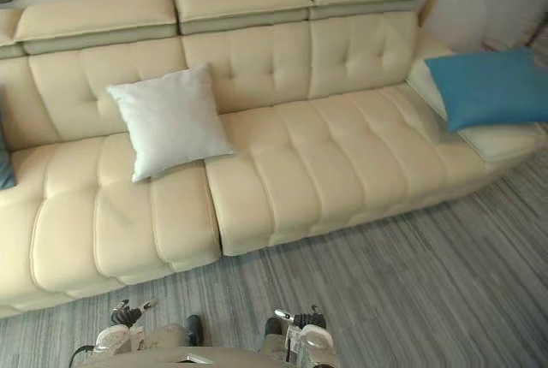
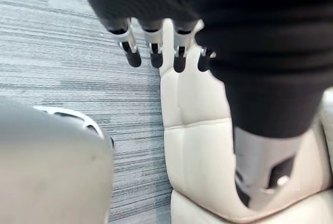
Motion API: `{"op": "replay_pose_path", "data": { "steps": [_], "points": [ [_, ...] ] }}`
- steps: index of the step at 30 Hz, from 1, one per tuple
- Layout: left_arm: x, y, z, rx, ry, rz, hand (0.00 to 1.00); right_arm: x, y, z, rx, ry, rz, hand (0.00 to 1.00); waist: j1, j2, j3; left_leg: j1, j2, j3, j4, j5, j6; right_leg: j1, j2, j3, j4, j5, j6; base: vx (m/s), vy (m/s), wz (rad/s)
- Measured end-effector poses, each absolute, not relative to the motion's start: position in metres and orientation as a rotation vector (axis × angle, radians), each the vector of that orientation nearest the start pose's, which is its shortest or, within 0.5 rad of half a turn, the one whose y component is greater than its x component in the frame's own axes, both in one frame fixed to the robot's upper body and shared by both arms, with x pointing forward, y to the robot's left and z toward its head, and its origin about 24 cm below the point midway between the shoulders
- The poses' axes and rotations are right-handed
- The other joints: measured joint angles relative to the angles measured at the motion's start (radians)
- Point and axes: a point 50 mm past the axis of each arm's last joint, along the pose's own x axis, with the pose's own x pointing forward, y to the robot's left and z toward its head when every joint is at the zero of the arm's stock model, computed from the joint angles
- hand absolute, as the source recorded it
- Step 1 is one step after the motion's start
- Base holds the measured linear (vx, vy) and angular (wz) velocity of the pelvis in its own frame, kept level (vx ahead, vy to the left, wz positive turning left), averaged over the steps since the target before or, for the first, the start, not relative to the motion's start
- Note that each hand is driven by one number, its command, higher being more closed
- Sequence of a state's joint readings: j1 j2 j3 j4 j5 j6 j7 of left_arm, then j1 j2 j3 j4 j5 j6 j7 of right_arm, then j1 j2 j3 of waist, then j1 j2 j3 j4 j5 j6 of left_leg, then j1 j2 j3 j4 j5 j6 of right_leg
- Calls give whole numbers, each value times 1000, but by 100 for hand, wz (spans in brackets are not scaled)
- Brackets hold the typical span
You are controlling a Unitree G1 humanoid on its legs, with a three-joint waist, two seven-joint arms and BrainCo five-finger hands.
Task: Pick up cushions and gather them together orderly.
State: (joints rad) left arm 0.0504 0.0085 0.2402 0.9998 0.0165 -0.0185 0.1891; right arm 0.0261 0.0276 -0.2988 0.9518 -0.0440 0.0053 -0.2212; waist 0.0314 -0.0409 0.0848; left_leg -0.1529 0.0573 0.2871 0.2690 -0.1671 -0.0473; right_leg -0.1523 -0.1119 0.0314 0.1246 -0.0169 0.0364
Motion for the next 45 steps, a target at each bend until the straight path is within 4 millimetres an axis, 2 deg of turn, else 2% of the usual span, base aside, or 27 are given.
{"op": "replay_pose_path", "data": {
  "steps": [3, 5, 6, 8, 10, 12, 14, 15, 16, 17, 18, 20, 22, 25, 27, 28, 31, 32, 34, 35, 37, 38, 40, 42, 43, 44, 45],
  "points": [
    [111, 195, -156, 7, 1047, 397, 0, 130, -191, -148, 19, 995, -447, 0, -1, 15, 2, 30, 51, 126, -5, -2, 4, -20, -1, -83, -31, 21, -76, 32, 18, -135],
    [109, 198, -156, 31, 1063, 386, 0, 133, -189, -148, 20, 995, -440, 0, -5, 14, -1, 66, 105, 244, -7, 14, 19, -36, -55, -367, -5, 49, -134, 97, -21, -166],
    [108, 199, -157, 35, 1073, 383, 0, 129, -190, -150, 17, 1014, -440, 0, -9, 12, -2, 88, 117, 293, -1, 8, 8, -36, -76, -479, -4, 93, -146, 110, -14, -147],
    [112, 199, -157, 39, 1070, 371, 0, 130, -194, -150, 6, 1016, -442, 0, -14, 18, 0, 92, 128, 291, 4, 15, -3, -43, -62, -564, -11, 115, -119, 141, -84, -112],
    [116, 194, -156, 39, 1062, 344, 0, 129, -205, -150, -21, 1028, -453, 0, -16, 32, 7, 114, 134, 283, -17, 16, -17, -62, -42, -559, -2, 105, -103, 170, -184, -102],
    [116, 183, -158, 40, 1070, 305, 0, 130, -219, -147, -48, 1017, -478, 0, -17, 75, 30, 158, 153, 285, -19, -9, -58, -81, -9, -489, 33, 61, -77, 101, -104, -98],
    [115, 184, -158, 53, 1079, 301, 0, 135, -224, -145, -53, 1001, -486, 0, -17, 98, 44, 158, 217, 282, 96, -51, -96, -94, 29, -446, 81, 7, -72, 52, -93, -96],
    [116, 186, -158, 53, 1074, 308, 0, 135, -222, -145, -51, 1003, -482, 0, -17, 94, 51, 127, 269, 256, 247, -57, -93, -91, 45, -420, 111, -18, -75, 65, -116, -91],
    [118, 187, -157, 54, 1063, 307, 0, 135, -221, -145, -49, 1002, -481, 0, -13, 100, 57, 99, 307, 218, 368, -39, -61, -82, 62, -399, 132, -34, -81, 101, -117, -102],
    [120, 186, -156, 51, 1053, 306, 0, 135, -221, -145, -48, 1000, -484, 0, -7, 108, 65, 60, 340, 147, 518, 15, 19, -65, 84, -362, 160, -57, -88, 139, -68, -109],
    [121, 185, -155, 51, 1042, 305, 0, 135, -220, -145, -53, 1000, -481, 0, 2, 106, 75, 19, 344, 66, 622, 69, 39, -51, 94, -314, 175, -74, -98, 181, 6, -129],
    [122, 182, -154, 45, 1036, 301, 0, 141, -219, -142, -48, 971, -478, 0, 0, 121, 77, -45, 281, -37, 697, -34, 6, -39, 109, -252, 183, -89, -104, 162, 86, -103],
    [129, 180, -151, 32, 998, 305, 0, 138, -219, -143, -31, 975, -495, 0, 14, 113, 86, -119, 168, -81, 619, -123, 23, -32, 115, -174, 176, -91, -101, 155, 105, -86],
    [133, 177, -148, 14, 968, 311, 0, 137, -219, -143, -30, 975, -513, 0, 35, 110, 92, -153, 87, -106, 357, -125, 12, -19, 119, -100, 167, -101, -86, 153, 173, -96],
    [133, 177, -148, 9, 968, 311, 0, 135, -218, -143, -19, 977, -524, 0, 42, 114, 90, -136, 69, -137, 186, -69, -17, -28, 137, -43, 162, -106, -76, 174, 218, -113],
    [130, 176, -149, 5, 979, 315, 0, 136, -220, -143, -15, 975, -534, 0, 56, 126, 75, -116, 54, -140, 149, -39, 4, -10, 163, 11, 140, -104, -68, 265, 224, -130],
    [129, 184, -148, 15, 976, 331, 0, 125, -213, -147, 17, 999, -559, 0, 58, 69, 61, -88, -6, -109, 154, -66, 45, -33, 104, 24, 318, -216, 0, 316, 193, -77],
    [130, 187, -148, 27, 974, 333, 0, 118, -209, -150, 30, 1022, -560, 0, 71, 27, 41, -62, -29, -51, 155, -98, 63, -60, 68, 44, 405, -278, 45, 312, 78, -71],
    [126, 188, -150, 39, 995, 324, 0, 121, -211, -148, 26, 1006, -557, 0, 49, 37, 46, -3, -31, -10, 159, -125, 79, -124, 55, 31, 616, -259, 101, 346, 88, -71],
    [122, 187, -151, 54, 1011, 313, 0, 125, -212, -146, 18, 993, -552, 0, 39, 45, 45, 44, -29, 21, 158, -148, 91, -180, 29, 0, 760, -199, 130, 340, 68, -61],
    [121, 186, -152, 82, 1026, 285, 0, 132, -213, -143, 15, 967, -548, 0, 19, 50, 49, 106, -27, 31, 148, -175, 96, -222, -21, -94, 886, -184, 70, 358, 27, -36],
    [123, 182, -152, 88, 1028, 267, 0, 136, -214, -141, 6, 948, -544, 0, 6, 62, 58, 157, -13, 34, 126, -192, 84, -239, -50, -182, 904, -220, 13, 390, -47, -13],
    [125, 180, -152, 87, 1028, 261, 0, 139, -215, -140, 2, 940, -542, 0, 4, 65, 64, 218, 8, 38, 77, -193, 83, -264, -56, -266, 843, -268, -3, 450, -99, -12],
    [124, 178, -154, 100, 1041, 241, 0, 146, -216, -136, 3, 916, -540, 0, -9, 71, 67, 273, 44, 35, 9, -181, 60, -326, -42, -321, 632, -260, -11, 437, -158, 2],
    [124, 177, -154, 103, 1043, 236, 0, 148, -216, -135, 4, 911, -540, 0, -13, 72, 68, 282, 51, 32, -6, -177, 54, -339, -37, -316, 571, -240, -6, 482, -262, 29],
    [122, 177, -155, 113, 1056, 225, 0, 152, -217, -134, 0, 902, -539, 0, -26, 71, 73, 313, 61, 2, -47, -169, 39, -346, -23, -279, 356, -135, 10, 504, -284, 37],
    [119, 180, -156, 121, 1064, 227, 0, 150, -217, -135, -1, 908, -540, 0, -29, 65, 72, 325, 54, -12, -57, -165, 29, -331, -20, -258, 275, -84, 13, 526, -294, 49]
  ]
}}
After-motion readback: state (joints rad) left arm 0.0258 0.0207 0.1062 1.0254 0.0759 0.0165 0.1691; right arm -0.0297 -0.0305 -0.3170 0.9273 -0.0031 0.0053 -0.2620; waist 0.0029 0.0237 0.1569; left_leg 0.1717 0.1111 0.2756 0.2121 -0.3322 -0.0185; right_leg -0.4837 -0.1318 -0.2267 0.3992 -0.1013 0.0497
